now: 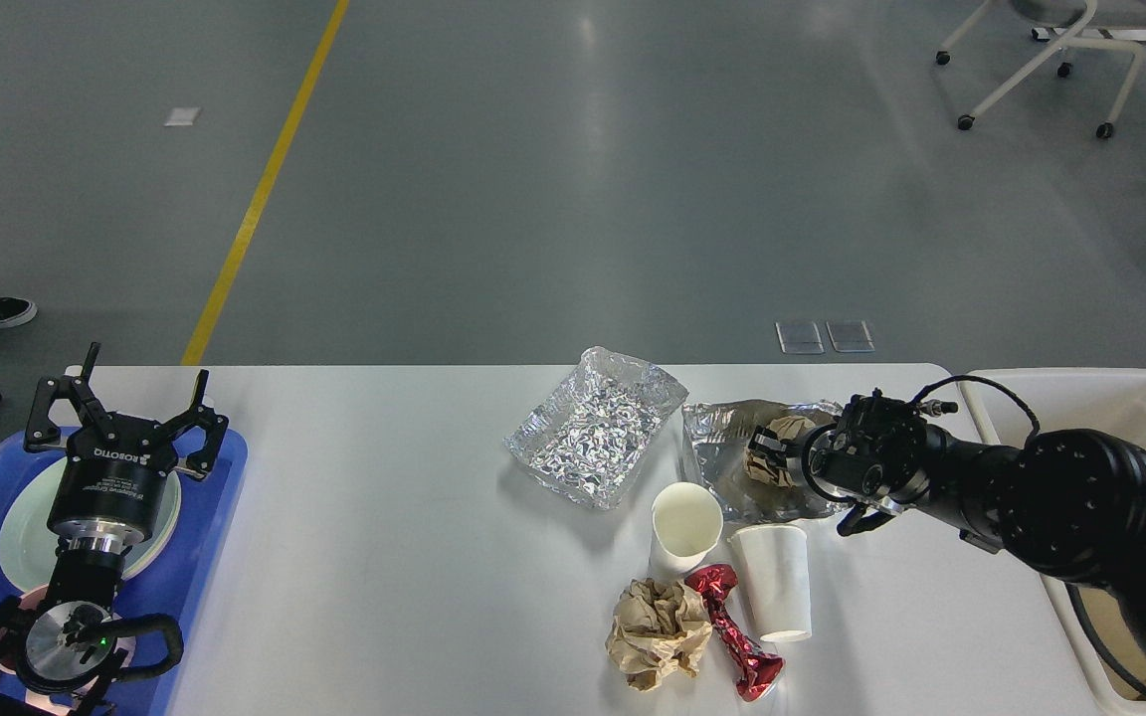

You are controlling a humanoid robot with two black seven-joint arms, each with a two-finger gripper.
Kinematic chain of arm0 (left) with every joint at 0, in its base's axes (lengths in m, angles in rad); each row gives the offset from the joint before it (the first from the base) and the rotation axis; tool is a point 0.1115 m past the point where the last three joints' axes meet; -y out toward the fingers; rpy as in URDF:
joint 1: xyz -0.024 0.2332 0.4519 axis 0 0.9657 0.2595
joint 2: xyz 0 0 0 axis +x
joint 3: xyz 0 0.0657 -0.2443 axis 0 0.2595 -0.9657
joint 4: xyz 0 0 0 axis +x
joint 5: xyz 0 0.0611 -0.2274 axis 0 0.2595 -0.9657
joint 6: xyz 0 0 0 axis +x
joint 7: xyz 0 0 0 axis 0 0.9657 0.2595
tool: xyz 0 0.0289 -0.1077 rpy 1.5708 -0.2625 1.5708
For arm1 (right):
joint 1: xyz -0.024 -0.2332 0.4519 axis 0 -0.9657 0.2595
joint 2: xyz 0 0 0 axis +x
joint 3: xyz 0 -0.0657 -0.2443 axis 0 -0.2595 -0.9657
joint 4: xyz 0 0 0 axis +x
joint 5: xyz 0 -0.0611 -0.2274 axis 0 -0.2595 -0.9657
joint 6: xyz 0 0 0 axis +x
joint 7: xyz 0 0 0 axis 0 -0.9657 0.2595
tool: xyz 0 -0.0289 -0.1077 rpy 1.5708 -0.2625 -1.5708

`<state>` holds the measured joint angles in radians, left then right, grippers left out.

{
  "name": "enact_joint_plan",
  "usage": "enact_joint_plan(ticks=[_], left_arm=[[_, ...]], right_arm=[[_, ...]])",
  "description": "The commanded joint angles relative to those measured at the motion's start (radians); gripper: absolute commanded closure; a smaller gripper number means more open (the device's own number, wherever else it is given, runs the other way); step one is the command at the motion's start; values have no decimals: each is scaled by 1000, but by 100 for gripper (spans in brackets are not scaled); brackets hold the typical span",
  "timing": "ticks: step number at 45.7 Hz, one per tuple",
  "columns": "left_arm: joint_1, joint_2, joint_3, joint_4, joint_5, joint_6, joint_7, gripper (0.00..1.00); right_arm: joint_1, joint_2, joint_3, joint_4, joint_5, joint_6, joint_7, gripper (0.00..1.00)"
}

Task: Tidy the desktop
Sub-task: 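Carry the crumpled paper over to the white bin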

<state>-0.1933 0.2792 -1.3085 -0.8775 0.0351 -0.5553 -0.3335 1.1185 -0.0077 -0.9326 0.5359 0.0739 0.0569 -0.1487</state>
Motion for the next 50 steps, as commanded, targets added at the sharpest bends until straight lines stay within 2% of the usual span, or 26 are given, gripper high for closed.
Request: enact_joint_plan(ticks=[1,8,17,24,28,38,50], left_arm=[[0,0,0,0,0,0,-1,4],[0,0,0,0,0,0,1,4],[0,0,0,0,0,0,1,4],[0,0,0,0,0,0,1,4],[0,0,0,0,0,0,-1,4],[0,0,0,0,-1,0,1,4],[0,0,0,0,-1,0,1,4]], right_arm=[[0,0,1,6,26,0,0,100],[14,-12,1,35,104,3,0,100],[46,-51,1,82,98,17,0,100],[133,-136,-6,206,96,21,1,100],[214,-198,-17,307,95,56,1,100],[489,-320,-118,507,92,250,3,100],[882,-345,-316,783,35,362,11,100]])
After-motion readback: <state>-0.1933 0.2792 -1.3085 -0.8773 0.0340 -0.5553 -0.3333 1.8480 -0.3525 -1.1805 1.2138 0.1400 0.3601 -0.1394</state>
